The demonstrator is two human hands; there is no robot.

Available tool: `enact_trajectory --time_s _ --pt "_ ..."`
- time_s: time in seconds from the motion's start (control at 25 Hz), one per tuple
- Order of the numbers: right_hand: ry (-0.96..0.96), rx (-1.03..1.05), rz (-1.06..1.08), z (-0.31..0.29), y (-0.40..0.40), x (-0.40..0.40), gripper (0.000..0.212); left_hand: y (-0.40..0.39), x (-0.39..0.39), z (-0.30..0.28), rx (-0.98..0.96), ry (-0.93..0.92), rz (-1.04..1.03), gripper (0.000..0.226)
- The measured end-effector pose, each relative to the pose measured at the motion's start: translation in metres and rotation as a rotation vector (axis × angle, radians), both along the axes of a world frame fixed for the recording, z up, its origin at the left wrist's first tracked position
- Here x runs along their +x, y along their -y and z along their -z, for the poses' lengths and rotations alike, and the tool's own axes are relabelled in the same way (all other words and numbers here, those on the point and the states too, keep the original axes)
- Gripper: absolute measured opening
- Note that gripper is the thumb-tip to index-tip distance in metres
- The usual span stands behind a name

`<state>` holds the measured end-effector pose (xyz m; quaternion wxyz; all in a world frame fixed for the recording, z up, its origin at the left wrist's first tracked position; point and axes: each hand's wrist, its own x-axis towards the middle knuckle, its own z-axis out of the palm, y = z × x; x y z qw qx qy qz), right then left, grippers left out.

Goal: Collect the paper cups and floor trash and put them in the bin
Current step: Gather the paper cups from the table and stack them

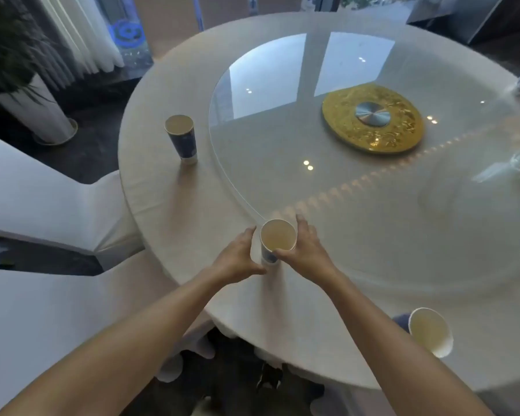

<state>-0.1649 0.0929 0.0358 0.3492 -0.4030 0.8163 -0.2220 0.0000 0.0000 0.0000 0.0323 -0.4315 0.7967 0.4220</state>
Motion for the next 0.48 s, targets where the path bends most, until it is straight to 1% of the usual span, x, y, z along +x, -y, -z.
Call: enact_trajectory --time_s 0.04,0.08,0.12,0.16,0.2,0.32,0.48 --pt "0.052 -0.007 0.015 0.005 0.006 -0.005 0.091 0.001 -0.005 0.004 0.019 -0.007 -0.025 0.112" --pt "0.092 -0.013 0.013 0.008 0.012 -0.009 0.073 0.002 -0.008 0.006 0.036 -0.029 -0.055 0.106" --pt "0.093 -0.026 0.011 0.014 0.015 -0.013 0.053 0.000 -0.009 0.011 0.056 -0.058 -0.088 0.097" --pt "0.080 -0.034 0.028 0.017 0.018 -0.015 0.039 -0.002 -0.009 0.014 0.069 -0.089 -0.124 0.089" --pt "0.070 -0.040 0.033 0.022 0.021 -0.016 0.033 -0.003 -0.011 0.019 0.079 -0.124 -0.154 0.083" --pt "0.074 -0.016 0.000 0.020 0.034 -0.016 0.035 -0.003 -0.008 0.020 0.107 -0.196 -0.210 0.078" --pt "0.173 -0.030 -0.002 0.012 0.067 -0.004 0.035 0.013 0.010 0.021 0.129 -0.292 -0.376 0.078"
